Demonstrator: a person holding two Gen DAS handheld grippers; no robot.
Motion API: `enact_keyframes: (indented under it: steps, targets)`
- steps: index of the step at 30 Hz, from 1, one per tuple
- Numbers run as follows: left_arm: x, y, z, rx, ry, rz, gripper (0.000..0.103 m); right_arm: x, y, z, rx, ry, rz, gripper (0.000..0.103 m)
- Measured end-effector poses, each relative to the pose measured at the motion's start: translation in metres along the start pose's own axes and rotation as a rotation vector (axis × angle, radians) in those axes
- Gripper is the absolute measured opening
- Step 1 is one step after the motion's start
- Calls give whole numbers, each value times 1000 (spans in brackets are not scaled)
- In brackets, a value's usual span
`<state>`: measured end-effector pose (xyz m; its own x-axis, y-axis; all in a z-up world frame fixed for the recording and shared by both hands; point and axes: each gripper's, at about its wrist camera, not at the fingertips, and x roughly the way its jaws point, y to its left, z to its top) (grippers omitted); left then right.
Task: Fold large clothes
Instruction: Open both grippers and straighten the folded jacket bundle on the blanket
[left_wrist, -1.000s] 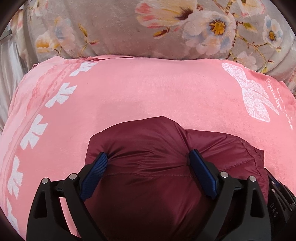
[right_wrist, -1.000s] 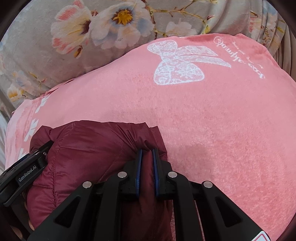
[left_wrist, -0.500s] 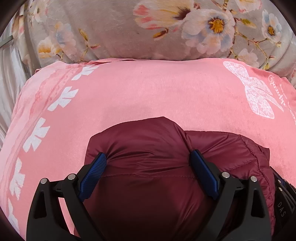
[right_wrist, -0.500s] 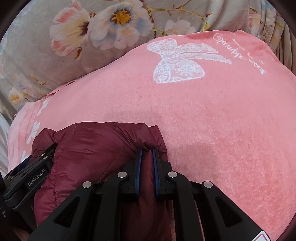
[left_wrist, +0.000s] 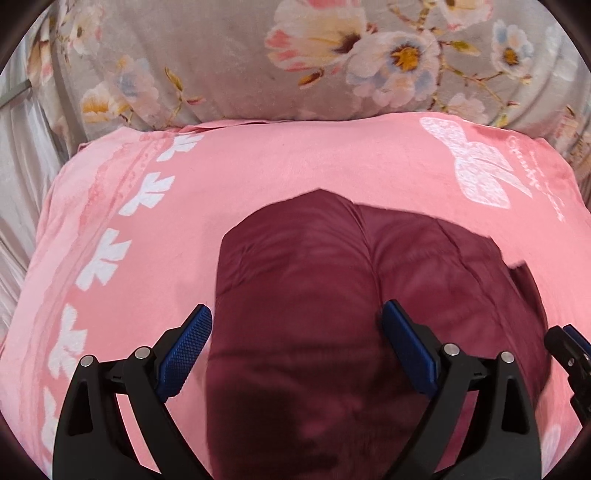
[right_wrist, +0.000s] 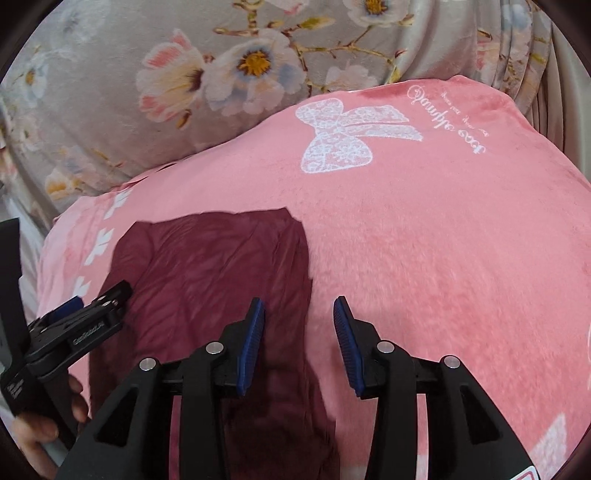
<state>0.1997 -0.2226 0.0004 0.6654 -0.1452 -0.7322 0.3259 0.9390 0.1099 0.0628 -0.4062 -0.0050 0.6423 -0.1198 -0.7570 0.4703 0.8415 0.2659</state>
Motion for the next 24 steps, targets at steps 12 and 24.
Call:
enact_keyframes:
  steps: [12, 24]
  targets:
    - [-57, 30, -71, -32, 111, -183, 91, -31, -2, -57, -4, 69, 58, 52]
    - [-53, 52, -117, -23, 150, -160, 92, -30, -5, -73, 24, 89, 125, 7]
